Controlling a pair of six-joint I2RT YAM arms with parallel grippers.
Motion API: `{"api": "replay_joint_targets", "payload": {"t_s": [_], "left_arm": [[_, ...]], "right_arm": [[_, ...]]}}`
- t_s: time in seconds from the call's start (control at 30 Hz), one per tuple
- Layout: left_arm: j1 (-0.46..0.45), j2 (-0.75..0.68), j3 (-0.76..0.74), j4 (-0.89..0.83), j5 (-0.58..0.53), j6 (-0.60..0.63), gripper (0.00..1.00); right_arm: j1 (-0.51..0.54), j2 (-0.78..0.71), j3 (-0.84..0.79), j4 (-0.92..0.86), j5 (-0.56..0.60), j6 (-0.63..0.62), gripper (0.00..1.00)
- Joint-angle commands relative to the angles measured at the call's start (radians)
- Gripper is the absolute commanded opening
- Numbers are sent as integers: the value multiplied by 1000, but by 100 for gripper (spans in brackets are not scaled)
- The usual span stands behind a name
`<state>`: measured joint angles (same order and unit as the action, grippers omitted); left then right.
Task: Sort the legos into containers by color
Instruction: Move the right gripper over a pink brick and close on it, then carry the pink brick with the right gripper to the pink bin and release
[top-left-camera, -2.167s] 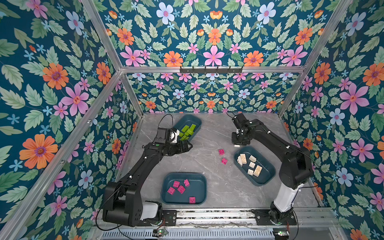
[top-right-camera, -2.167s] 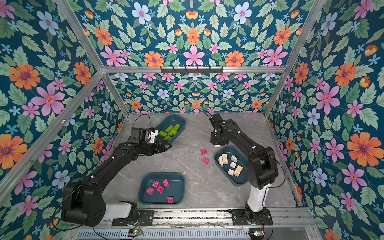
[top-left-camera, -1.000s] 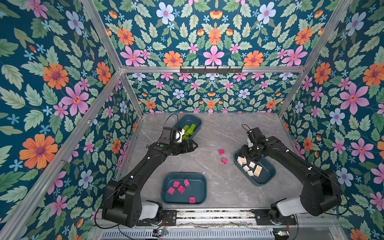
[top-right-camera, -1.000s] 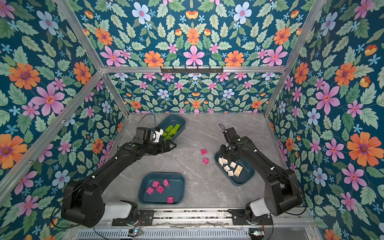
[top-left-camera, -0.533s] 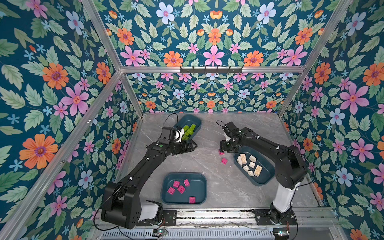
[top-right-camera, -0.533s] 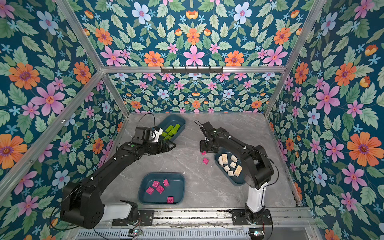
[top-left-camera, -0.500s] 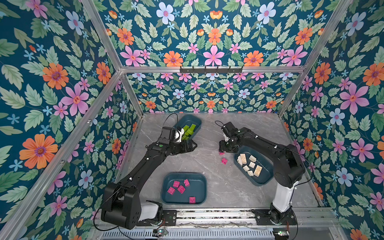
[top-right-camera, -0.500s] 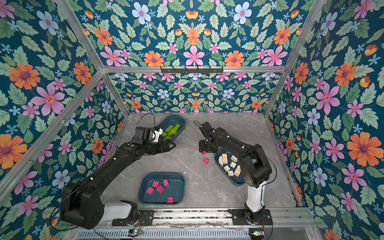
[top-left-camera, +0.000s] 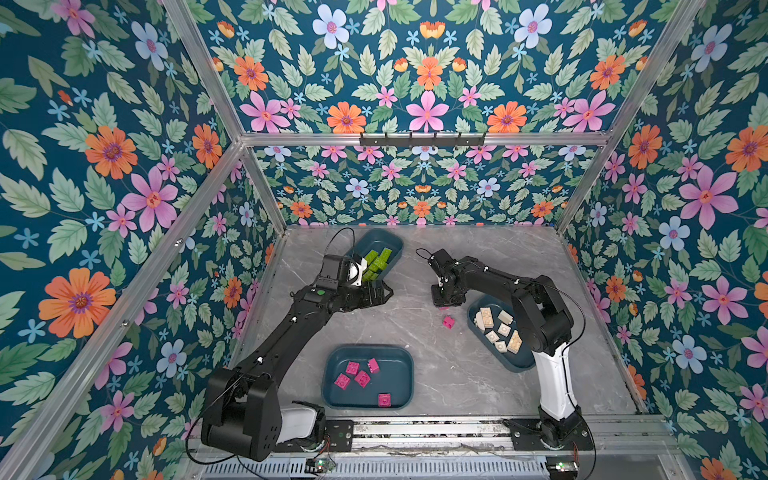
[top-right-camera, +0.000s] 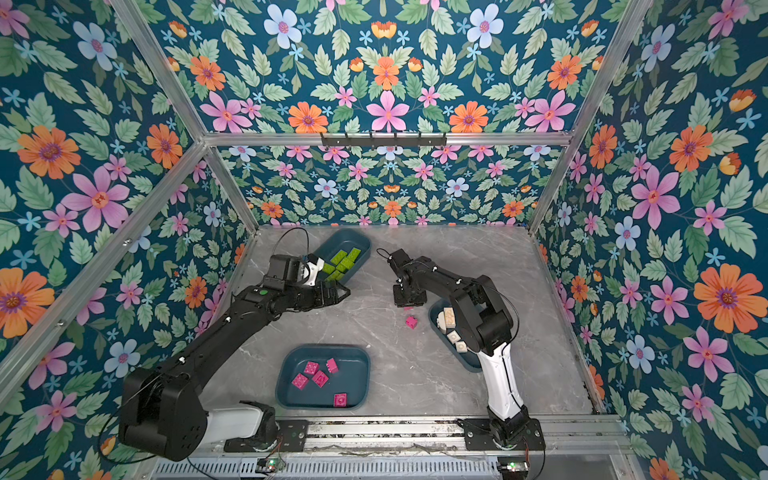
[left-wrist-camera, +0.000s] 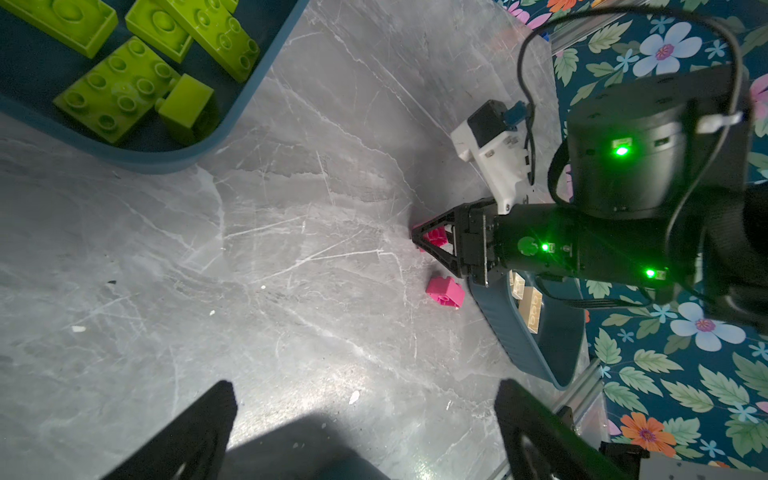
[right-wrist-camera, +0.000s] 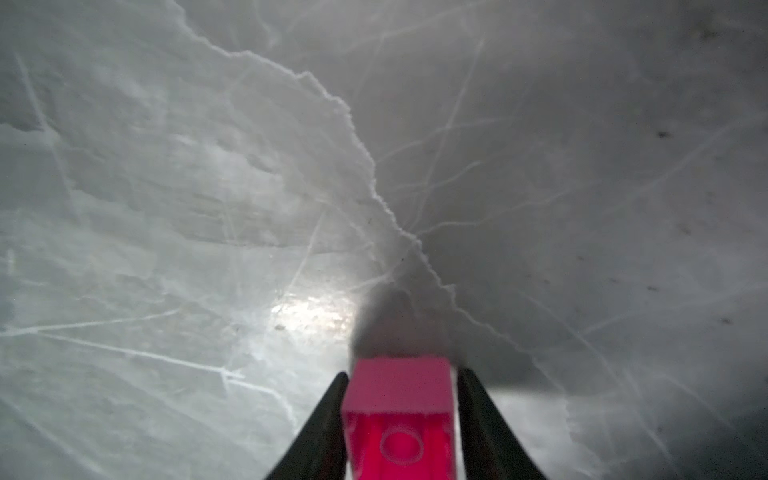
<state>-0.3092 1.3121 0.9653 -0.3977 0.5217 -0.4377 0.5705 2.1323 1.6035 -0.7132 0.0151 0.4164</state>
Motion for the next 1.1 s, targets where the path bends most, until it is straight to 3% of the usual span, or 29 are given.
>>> {"api": "replay_joint_targets", "payload": {"t_s": [0.0, 0.1, 0.3, 0.47, 0.57, 0.87, 1.07], "left_arm": [[2, -5, 1, -4, 12, 17, 100], [4, -13, 3, -12, 13, 19, 100], [29, -41, 15, -58, 10, 39, 100], [76, -73, 2, -96, 1, 59, 100], [111, -89, -6, -102, -2, 57, 100], [185, -103, -34, -109, -52, 62, 100], [197, -105, -64, -78, -42, 48, 100]], "right_arm": [[2, -7, 12, -29, 24, -8, 31], [6, -40, 16, -37, 5, -8, 26], [86, -158, 2, -37, -76, -6, 26], [217, -257, -66, 45, -151, 50, 26], [325, -290, -83, 79, -120, 35, 26], [587, -275, -145, 178, -101, -55, 26], [676, -215, -137, 204, -120, -139, 27]]}}
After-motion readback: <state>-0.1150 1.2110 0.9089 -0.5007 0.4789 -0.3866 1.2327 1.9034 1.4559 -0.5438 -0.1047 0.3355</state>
